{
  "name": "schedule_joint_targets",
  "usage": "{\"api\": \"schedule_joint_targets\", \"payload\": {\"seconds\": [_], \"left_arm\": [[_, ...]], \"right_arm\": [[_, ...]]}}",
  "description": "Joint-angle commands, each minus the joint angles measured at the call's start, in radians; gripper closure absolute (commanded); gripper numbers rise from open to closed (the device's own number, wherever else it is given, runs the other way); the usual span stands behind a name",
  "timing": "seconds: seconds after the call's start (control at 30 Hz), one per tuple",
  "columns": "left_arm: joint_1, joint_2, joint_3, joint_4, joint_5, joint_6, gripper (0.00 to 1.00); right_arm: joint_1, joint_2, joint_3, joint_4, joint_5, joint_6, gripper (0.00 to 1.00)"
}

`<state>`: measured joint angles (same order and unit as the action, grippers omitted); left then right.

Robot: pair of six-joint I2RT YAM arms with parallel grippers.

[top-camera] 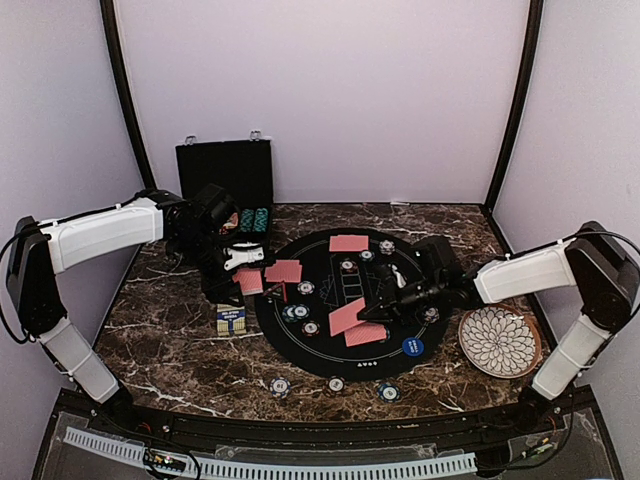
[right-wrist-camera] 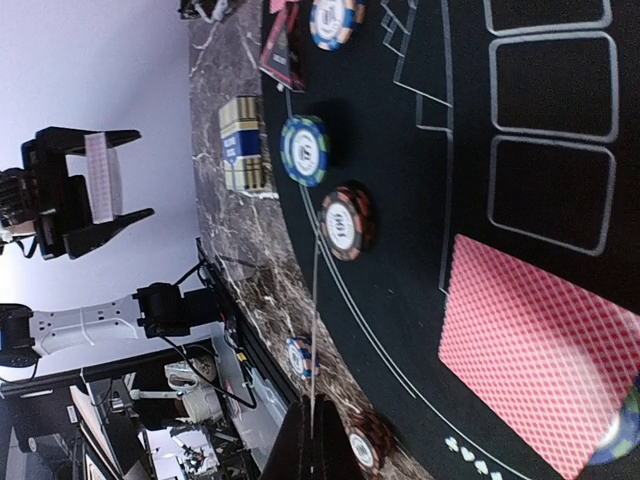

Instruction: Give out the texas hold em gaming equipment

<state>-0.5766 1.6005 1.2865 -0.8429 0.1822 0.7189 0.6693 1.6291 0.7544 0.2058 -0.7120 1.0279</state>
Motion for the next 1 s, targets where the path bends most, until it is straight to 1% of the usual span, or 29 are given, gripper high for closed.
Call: {"api": "schedule_joint_targets", "payload": {"seconds": [0.0, 0.1, 0.2, 0.27, 0.33, 0.43, 0.6, 0.7, 0.77, 0.97], "left_arm": [[0.002, -0.031, -0.004, -0.008, 0.012, 0.010, 1.00], [0.001, -0.029, -0.004, -0.007, 0.016, 0.008, 1.00], [0.003, -0.029, -0.006, -0.007, 0.016, 0.010, 1.00], [0.002, -0.030, -0.008, -0.008, 0.016, 0.011, 1.00], [0.001, -0.031, -0.010, -0.007, 0.017, 0.011, 1.00], [0.002, -0.031, -0.011, -0.007, 0.017, 0.013, 1.00], [0.001, -0.030, -0.011, -0.007, 0.017, 0.014, 1.00], [0.002, -0.029, -0.010, -0.008, 0.018, 0.015, 1.00], [0.002, -0.026, -0.008, -0.009, 0.019, 0.014, 1.00], [0.001, -0.028, -0.003, -0.015, 0.018, 0.013, 1.00]], "right_arm": [[-0.021, -0.049, -0.015, -0.165, 0.050, -0.125, 1.00], [-0.022, -0.045, -0.007, -0.215, 0.068, -0.155, 1.00], [-0.022, -0.036, 0.010, -0.294, 0.095, -0.191, 0.94], [-0.022, -0.034, 0.025, -0.344, 0.118, -0.215, 0.87], [-0.022, -0.036, 0.041, -0.400, 0.144, -0.241, 0.77], [-0.022, -0.046, 0.088, -0.515, 0.201, -0.294, 0.66], [-0.027, -0.065, 0.222, -0.720, 0.321, -0.388, 0.56], [-0.027, -0.049, 0.313, -0.806, 0.391, -0.440, 0.53], [-0.027, -0.025, 0.360, -0.826, 0.413, -0.460, 0.51], [-0.022, 0.094, 0.465, -0.791, 0.433, -0.489, 0.51]]}}
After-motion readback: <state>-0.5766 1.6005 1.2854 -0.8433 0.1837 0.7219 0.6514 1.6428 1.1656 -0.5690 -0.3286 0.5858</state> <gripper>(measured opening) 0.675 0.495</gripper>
